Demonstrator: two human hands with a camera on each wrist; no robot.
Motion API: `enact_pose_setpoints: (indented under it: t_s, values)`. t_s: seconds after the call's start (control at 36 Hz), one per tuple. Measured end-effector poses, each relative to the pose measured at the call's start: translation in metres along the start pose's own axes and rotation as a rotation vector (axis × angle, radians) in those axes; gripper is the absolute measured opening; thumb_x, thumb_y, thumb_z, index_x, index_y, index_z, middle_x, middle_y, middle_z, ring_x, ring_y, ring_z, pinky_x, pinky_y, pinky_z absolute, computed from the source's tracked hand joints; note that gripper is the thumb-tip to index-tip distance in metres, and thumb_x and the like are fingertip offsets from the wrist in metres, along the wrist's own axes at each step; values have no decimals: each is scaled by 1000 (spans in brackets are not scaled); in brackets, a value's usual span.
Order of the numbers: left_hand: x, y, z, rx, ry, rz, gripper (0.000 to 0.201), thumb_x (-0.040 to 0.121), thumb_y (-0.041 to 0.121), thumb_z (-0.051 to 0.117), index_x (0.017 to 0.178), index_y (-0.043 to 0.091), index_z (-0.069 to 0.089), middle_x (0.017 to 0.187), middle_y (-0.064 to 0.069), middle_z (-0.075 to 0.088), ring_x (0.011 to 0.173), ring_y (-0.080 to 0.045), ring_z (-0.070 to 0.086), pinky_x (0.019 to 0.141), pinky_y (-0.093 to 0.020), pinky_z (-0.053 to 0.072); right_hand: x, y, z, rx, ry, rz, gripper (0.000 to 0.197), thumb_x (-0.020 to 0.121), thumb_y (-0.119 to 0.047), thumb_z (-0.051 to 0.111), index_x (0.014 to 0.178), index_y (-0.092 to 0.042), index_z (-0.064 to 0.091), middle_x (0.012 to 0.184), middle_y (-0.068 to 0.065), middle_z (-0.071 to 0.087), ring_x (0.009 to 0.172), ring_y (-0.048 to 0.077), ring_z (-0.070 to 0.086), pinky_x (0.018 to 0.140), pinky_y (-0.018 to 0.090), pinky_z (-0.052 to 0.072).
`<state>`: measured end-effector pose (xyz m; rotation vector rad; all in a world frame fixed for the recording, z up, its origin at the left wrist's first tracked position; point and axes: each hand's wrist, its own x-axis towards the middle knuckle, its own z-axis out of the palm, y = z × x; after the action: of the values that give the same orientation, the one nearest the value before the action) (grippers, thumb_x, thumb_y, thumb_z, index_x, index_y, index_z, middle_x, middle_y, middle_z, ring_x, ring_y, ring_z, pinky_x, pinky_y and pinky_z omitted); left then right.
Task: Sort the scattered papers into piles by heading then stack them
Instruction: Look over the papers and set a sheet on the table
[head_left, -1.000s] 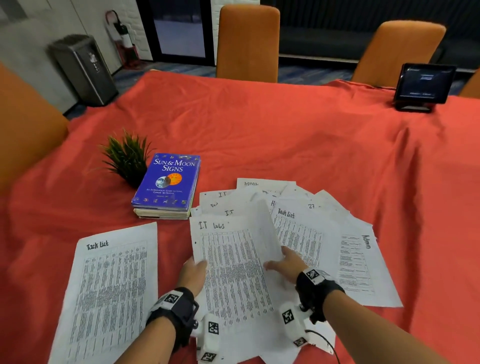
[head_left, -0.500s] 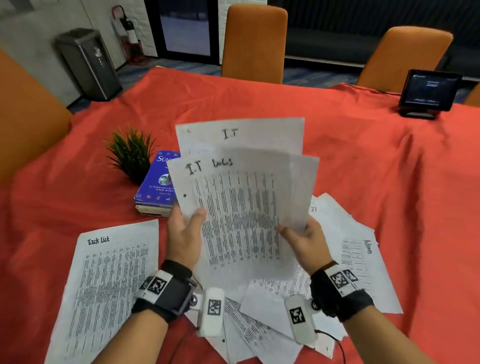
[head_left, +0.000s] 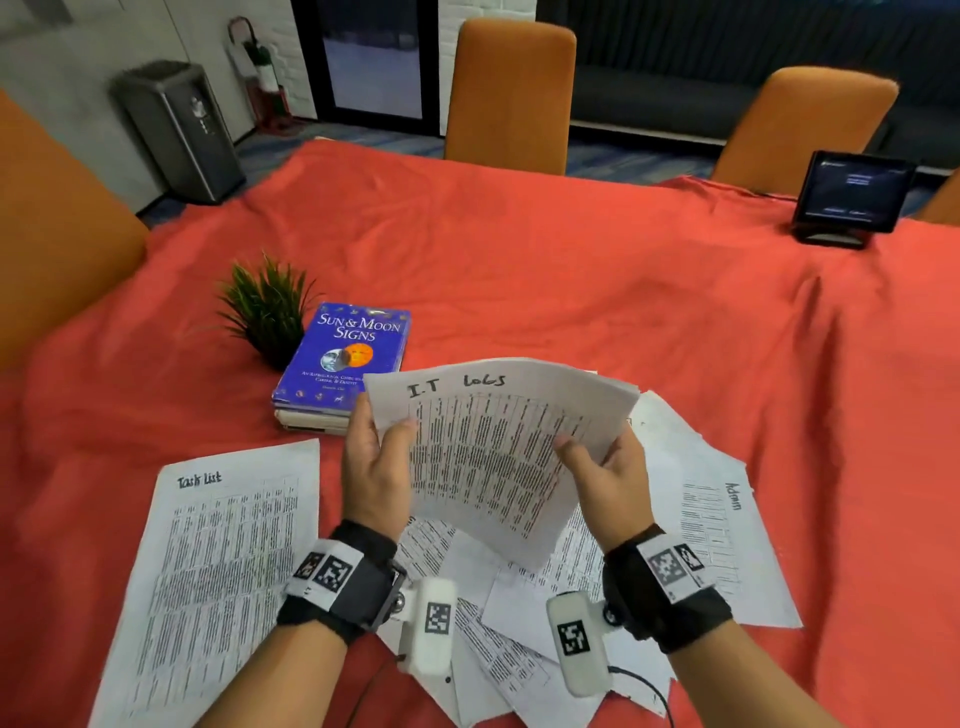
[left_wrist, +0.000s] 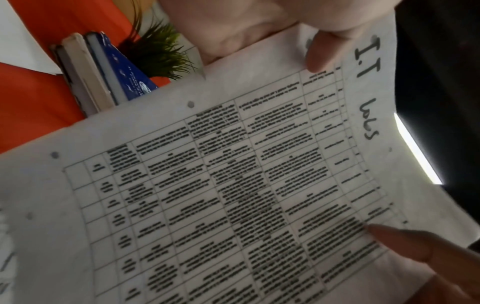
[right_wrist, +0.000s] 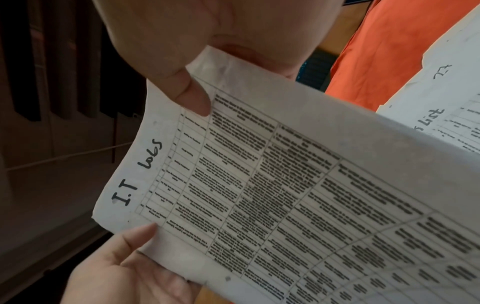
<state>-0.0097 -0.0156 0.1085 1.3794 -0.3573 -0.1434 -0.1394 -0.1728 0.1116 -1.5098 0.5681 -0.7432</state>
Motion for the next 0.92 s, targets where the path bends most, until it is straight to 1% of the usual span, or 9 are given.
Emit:
enact_pose_setpoints:
  t_s: [0.11,0.22,0.31,0.36,0.47,0.61,0.75,0.83,0.92]
  values:
    - [-1,-2,-2,-10,31,-27,32,83,13,49,111,21,61,105,4,71,103,-16,64,96,-36,48,-2,0,8,-21,25,-22,22,82,-17,56,99,-7,65,89,0,74,84,15,70,70,25,54]
    - [-1,-1,-5,-45,45,8,42,85,14,48,127,8,54,113,4,69,106,-12,63,93,-25,47,-2,-11,10,37,38,-77,13,84,-16,54,91,-10,63,79,-8,72,76,10,68,65,23,54]
    - [-4,-9,-9,-13,3,1,35,86,14,48,120,21,54,108,17,70,104,-2,63,88,-14,46,-3,-4,11,22,40,-26,14,84,-17,53,91,-11,64,83,-4,72,81,17,68,70,33,58]
    - [-9,-25,-15,76,-45,-53,27,86,21,51,112,29,57,106,18,70,100,-1,64,87,-16,47,-6,9,11,-12,49,40,15,86,-14,53,93,-15,66,90,-2,73,88,19,69,77,41,57]
    - [-21,-62,-31,251,-126,-142,21,86,48,50,95,30,56,92,5,65,84,-7,58,82,-35,48,-12,26,9,-16,71,125,34,92,2,49,101,-26,66,97,-13,74,93,7,68,79,28,54]
    - [-12,-55,-50,327,-25,-127,12,102,24,43,100,24,55,90,6,64,77,5,56,72,-14,44,-8,27,10,42,40,172,23,91,2,53,108,-13,58,102,0,69,90,6,67,76,22,54]
    - [12,-43,-118,507,179,-198,15,102,26,42,98,30,56,92,7,64,83,-12,58,74,-27,44,-11,47,1,-20,35,302,16,93,-6,54,102,-18,59,104,14,67,94,25,63,78,35,48]
    - [17,-46,-177,664,233,-350,25,101,22,42,116,13,60,107,-4,64,98,-23,58,83,-33,45,-22,69,-12,-123,26,376,14,94,-7,53,104,-14,60,104,16,67,95,30,63,74,35,48]
    - [16,-59,-238,760,275,-514,22,95,20,50,108,9,64,111,-12,68,98,-28,62,89,-38,49,-32,94,-27,-196,27,440,14,92,-7,56,104,-11,61,101,16,68,86,25,64,68,34,47]
